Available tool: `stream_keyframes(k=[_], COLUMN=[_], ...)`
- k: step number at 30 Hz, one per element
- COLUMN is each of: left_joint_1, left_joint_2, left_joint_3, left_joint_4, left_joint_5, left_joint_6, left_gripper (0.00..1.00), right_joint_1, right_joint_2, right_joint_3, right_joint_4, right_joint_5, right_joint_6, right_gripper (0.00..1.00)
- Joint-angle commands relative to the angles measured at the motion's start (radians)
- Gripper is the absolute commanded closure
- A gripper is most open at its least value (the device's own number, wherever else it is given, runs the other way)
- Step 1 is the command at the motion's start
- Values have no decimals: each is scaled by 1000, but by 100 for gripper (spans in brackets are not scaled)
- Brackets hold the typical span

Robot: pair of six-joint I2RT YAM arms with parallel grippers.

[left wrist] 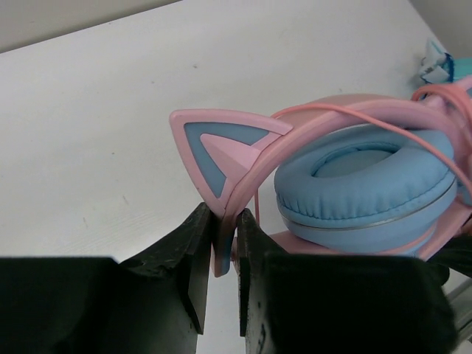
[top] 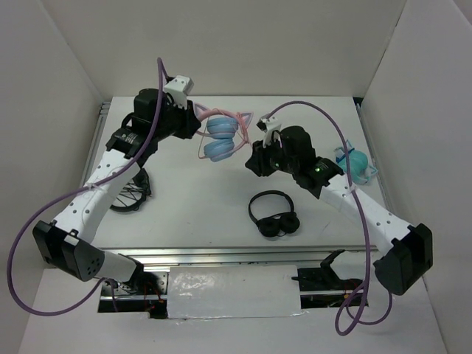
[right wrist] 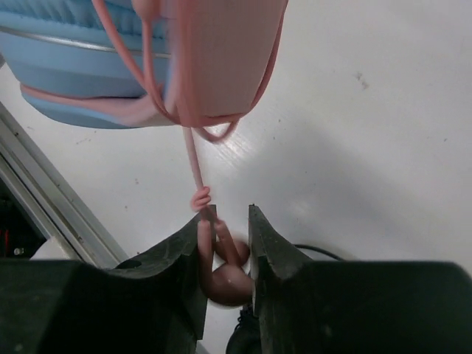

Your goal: Wrap the headphones

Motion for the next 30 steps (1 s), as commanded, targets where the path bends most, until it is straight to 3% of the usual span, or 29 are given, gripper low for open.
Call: stream_keyframes(k=[1,2,5,7,10,19,24,30], left_joint_1=[19,23,28,36,40,42,39,22], left_joint_2=[-61,-64,-64,-63,-58,-64,-68,-61], left_joint_3=[-6,-9,-6,-10,-6,4,-13,-16], left_joint_4=[212,229,229,245,249,219,211,185], left_joint_5=[140,175,175,180,201,188,184,187], left_joint_6=[-70,-76,-91,-96,-97,-67,-47,-7], left_gripper=[100,100,100,100,100,100,100,100], right_joint_1=[-17,-17,-16,-12,-14,-22,-45,-109], right_joint_2=[-51,-72,-120,-149,-210,-384,-369,-257], right_joint_3=[-61,-71,-98,-129,-169,-141,-52,37], right_joint_4=[141,157,188,207,227,121,69,125], right_joint_5=[-48,-60,-105,-131,-140,-28,-39,-143], right_joint_6=[-45,-50,-79,-93,-93,-76,-25,53], right_gripper=[67,56,50,40,36,5,0,0])
